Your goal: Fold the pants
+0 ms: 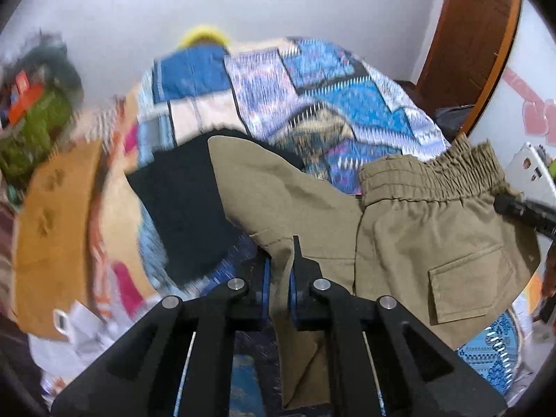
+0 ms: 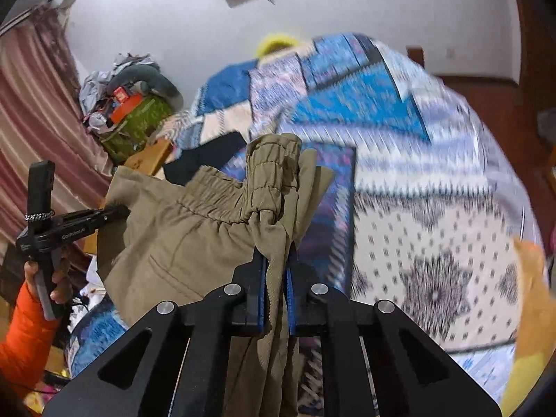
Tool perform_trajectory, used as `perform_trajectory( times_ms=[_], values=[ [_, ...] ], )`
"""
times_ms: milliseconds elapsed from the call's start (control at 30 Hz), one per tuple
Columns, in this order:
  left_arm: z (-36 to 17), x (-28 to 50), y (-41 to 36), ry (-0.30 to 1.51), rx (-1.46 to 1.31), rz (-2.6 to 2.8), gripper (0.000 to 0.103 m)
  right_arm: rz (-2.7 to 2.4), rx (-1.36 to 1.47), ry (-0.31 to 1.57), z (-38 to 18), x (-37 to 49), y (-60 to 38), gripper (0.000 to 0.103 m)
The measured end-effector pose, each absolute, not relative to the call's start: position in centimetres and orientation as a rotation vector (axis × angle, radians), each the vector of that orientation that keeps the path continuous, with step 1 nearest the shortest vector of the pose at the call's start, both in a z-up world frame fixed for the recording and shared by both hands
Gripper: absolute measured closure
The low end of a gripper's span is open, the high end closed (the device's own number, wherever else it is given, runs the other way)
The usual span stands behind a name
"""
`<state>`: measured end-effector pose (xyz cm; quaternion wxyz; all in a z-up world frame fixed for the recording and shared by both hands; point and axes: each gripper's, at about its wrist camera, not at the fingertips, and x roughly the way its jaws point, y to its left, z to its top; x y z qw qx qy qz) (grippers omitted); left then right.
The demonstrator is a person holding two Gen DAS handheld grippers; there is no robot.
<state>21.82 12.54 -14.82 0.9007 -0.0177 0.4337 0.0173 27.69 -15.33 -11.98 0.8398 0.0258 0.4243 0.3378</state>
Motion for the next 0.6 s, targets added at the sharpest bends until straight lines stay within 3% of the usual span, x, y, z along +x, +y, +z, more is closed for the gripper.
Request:
perform_trajectory(
  times_ms=[300, 600],
  values=[
    [-9.7, 22.8, 17.0, 0.764, -0.003, 0.129, 0.094, 0.764, 0.002, 0.754, -7.3, 30.1, -9.8, 0.096],
    [-9.7, 26.0, 23.6, 0.755, -0.045, 0.249, 0.094, 0.826, -0.054, 0.711, -6.4, 34.6, -1.5, 0.096]
  ],
)
